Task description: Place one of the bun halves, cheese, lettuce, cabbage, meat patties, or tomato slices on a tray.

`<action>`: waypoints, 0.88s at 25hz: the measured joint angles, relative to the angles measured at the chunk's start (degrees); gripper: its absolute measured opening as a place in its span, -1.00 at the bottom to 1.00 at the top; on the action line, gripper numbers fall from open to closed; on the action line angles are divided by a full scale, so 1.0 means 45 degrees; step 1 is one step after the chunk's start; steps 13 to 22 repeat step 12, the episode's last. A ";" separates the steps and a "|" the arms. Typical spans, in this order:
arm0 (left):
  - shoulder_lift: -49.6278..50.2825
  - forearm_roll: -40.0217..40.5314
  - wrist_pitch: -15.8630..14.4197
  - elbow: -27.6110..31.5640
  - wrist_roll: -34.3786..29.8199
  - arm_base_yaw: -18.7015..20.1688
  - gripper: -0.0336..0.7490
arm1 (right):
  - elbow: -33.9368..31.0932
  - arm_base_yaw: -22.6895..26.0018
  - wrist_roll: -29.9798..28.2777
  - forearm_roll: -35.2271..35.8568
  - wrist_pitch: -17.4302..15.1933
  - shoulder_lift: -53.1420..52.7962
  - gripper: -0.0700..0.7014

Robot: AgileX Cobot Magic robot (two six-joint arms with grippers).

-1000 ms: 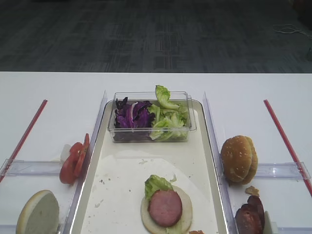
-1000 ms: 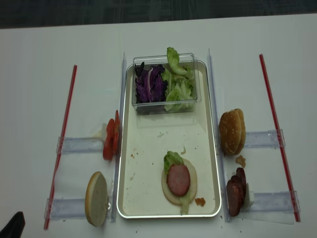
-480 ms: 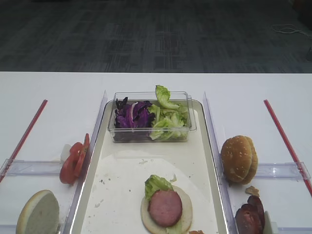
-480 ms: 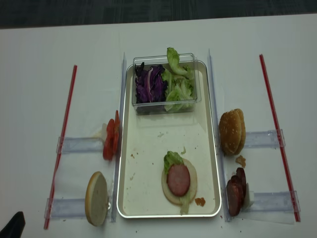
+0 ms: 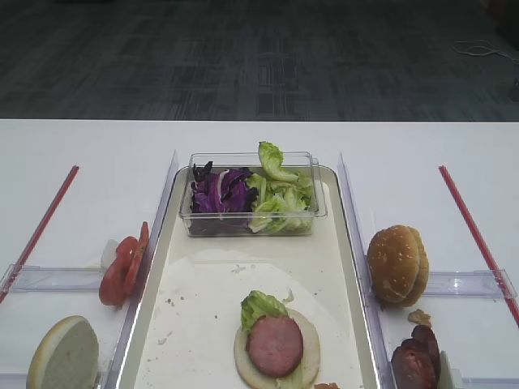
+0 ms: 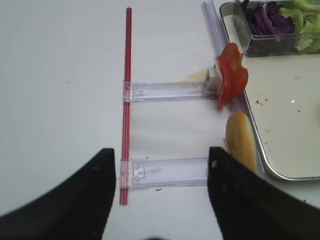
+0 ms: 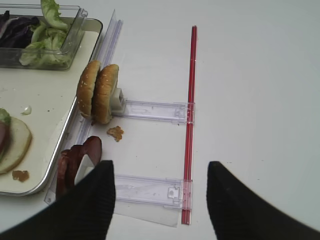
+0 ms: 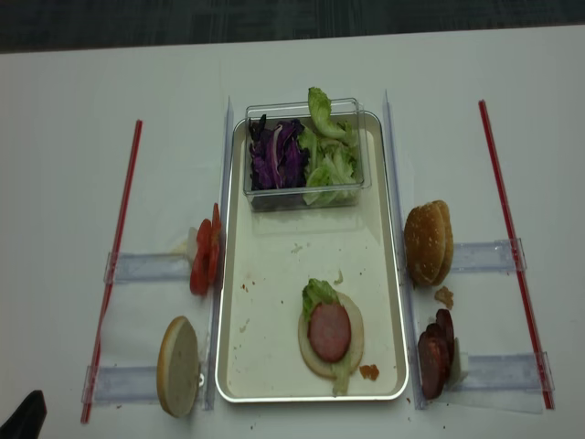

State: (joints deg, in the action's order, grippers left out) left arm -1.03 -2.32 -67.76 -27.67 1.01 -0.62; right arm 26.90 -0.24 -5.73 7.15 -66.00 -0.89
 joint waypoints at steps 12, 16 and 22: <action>0.0000 0.0000 0.0000 0.0000 0.0000 0.0000 0.09 | 0.0000 0.0000 0.0000 0.0000 0.0000 0.0000 0.29; 0.0000 0.0000 0.0000 0.0000 0.0000 0.0000 0.09 | 0.0000 0.0000 0.0000 0.0000 0.0000 0.0000 0.29; 0.0000 0.0000 0.0000 0.0000 0.0000 0.0000 0.09 | 0.0000 0.0000 0.0000 0.0000 0.0000 0.0000 0.29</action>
